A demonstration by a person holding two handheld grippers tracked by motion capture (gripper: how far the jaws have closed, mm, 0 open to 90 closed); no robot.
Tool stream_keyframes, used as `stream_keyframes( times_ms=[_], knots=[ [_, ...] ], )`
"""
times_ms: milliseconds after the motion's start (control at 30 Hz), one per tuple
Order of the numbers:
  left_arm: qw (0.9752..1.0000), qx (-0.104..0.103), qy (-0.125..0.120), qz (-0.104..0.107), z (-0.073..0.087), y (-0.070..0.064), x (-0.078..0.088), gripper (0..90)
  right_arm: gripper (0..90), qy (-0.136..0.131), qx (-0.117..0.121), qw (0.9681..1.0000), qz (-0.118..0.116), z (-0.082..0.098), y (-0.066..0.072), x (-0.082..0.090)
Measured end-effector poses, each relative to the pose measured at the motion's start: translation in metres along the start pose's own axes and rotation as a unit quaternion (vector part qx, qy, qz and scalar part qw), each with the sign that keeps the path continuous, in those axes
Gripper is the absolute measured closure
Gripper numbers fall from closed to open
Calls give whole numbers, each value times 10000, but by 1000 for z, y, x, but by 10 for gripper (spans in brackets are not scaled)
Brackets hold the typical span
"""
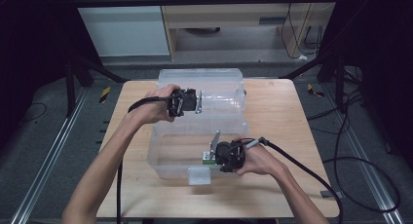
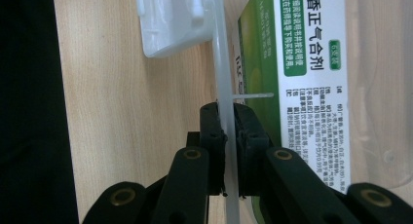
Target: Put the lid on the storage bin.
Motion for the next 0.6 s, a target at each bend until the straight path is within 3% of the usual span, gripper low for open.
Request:
stream_keyframes(
  times_ms=[67, 600],
  knots=[
    [9999, 78, 4, -84, 1, -3, 5, 777, 843, -5, -13, 10000, 12, 0, 0, 0],
    [9996, 58, -166, -226, 1, -19, 22, 782, 835, -109, -39, 9999, -43, 1, 1, 0]
  ],
)
Point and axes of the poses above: each handheld gripper's, and its own axes: x roughly backward along the jaws, z roughly out of its underside, y roughly to its left, the point moved 9 cm from there along -x, roughly forward along the jaws, and after that the axes turned 4 degrees about x, right-handed, at the moved point
